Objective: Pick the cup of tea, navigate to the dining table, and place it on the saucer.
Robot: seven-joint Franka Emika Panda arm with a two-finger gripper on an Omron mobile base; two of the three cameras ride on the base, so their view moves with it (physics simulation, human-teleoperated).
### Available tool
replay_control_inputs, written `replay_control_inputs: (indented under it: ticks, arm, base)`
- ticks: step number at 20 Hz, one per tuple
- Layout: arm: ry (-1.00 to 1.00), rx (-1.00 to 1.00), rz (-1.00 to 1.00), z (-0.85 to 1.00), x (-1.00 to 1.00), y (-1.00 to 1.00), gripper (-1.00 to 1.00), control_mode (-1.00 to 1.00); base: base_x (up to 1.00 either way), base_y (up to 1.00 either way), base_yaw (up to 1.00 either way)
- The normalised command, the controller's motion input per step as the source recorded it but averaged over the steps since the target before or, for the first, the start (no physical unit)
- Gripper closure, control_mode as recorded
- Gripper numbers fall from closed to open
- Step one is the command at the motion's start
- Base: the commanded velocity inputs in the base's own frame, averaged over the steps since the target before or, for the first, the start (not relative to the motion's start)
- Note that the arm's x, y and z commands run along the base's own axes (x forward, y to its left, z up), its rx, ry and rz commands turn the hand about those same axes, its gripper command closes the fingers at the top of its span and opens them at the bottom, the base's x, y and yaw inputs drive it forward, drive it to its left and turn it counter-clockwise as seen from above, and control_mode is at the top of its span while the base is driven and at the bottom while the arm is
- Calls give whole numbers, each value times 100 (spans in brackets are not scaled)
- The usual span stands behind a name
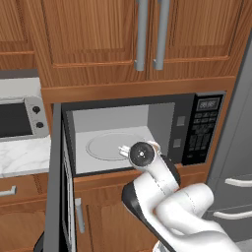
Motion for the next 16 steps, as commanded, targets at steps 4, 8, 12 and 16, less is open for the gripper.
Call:
replay_control_inputs:
  ticks: [4,8,12,16]
  arm:
    - [0,0,2,42,-43,-12,100,-100]
    - [0,0,2,39,-39,-9,100,-100]
    - [0,0,3,30,-37,-9,100,-100]
    - [0,-1,2,12,-30,-5,100,-100]
  base:
    - [0,0,0]
    - [0,0,0]
    - [0,0,0]
    - [0,0,0]
